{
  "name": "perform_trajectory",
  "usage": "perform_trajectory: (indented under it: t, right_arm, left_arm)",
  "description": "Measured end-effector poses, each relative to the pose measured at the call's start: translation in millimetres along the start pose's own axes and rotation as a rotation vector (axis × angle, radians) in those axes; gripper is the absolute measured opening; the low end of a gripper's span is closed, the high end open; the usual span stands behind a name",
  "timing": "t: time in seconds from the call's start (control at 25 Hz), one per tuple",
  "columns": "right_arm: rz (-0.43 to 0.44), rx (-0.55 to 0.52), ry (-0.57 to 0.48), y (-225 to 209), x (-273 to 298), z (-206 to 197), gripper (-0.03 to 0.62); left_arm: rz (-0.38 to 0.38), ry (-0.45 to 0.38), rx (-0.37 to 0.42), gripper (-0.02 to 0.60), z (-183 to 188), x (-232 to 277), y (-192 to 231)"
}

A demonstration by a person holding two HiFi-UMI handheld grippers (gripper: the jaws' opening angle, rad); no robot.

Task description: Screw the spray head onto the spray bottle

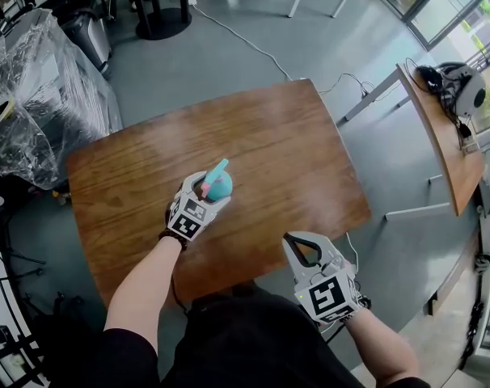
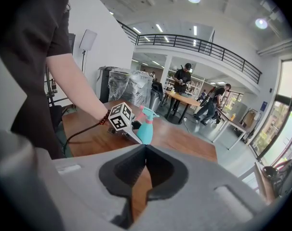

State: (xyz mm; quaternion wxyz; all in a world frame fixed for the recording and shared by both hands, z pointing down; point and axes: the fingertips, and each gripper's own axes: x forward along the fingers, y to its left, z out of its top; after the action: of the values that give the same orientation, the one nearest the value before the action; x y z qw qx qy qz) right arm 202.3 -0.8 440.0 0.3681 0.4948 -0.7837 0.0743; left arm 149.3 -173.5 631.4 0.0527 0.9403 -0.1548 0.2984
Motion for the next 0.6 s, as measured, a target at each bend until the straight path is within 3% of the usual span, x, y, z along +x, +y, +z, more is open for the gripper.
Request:
perform_trajectory:
  t: [0.6]
  right_arm:
    - [0.006, 0.034, -0.048, 26, 8, 21, -0.006]
  left_arm:
    - [0.004, -0.048, -0.028, 0.409, 6, -37, -1]
